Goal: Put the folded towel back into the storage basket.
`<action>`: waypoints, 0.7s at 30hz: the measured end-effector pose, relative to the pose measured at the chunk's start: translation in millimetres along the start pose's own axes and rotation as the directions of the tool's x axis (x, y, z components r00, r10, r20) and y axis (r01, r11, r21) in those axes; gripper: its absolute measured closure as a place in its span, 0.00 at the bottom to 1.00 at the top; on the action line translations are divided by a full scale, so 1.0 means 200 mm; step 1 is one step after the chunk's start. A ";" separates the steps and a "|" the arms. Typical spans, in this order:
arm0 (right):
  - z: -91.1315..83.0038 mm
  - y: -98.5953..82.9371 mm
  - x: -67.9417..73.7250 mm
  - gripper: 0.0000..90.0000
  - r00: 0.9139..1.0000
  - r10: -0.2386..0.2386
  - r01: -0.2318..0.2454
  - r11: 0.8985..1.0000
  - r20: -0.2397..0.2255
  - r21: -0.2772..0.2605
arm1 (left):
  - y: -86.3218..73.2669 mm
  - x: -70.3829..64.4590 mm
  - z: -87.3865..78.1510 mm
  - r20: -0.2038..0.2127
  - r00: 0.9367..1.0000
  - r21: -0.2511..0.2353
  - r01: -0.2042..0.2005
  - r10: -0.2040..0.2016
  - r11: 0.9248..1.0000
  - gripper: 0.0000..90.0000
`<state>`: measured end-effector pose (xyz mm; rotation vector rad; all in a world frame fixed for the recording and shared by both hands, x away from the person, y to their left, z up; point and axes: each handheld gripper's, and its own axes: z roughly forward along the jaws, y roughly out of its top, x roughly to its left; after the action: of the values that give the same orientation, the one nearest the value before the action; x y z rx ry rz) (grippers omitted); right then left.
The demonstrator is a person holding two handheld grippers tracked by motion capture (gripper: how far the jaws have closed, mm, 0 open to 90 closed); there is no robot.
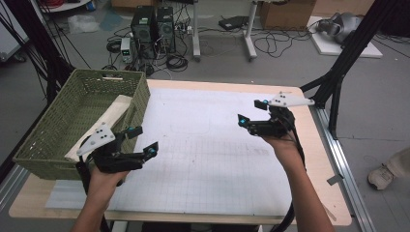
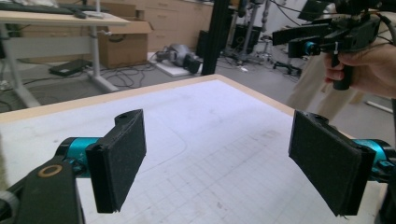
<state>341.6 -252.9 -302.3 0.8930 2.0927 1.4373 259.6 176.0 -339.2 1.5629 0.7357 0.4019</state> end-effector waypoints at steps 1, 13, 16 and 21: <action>-0.03 -0.04 0.00 0.20 1.000 0.005 -0.005 1.000 0.013 -0.005 | 0.00 0.00 0.01 0.016 1.000 0.004 0.000 0.000 1.000 0.22; -0.34 -0.41 0.05 0.18 0.982 0.063 -0.059 0.998 0.178 -0.026 | -0.08 -0.08 0.18 0.072 0.993 -0.007 -0.096 0.097 0.995 0.21; -0.40 -0.49 0.06 0.18 0.976 0.071 -0.067 0.997 0.206 -0.028 | -0.11 -0.08 0.20 0.080 0.993 0.002 -0.089 0.089 0.996 0.21; -0.44 -0.60 0.08 0.18 0.969 0.089 -0.082 0.996 0.232 -0.043 | -0.18 -0.08 0.24 0.076 0.994 0.026 -0.082 0.080 0.996 0.21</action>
<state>239.1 -328.0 -382.8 1.0946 1.8726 1.3327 271.1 129.0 -377.8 1.6301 0.6245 0.3915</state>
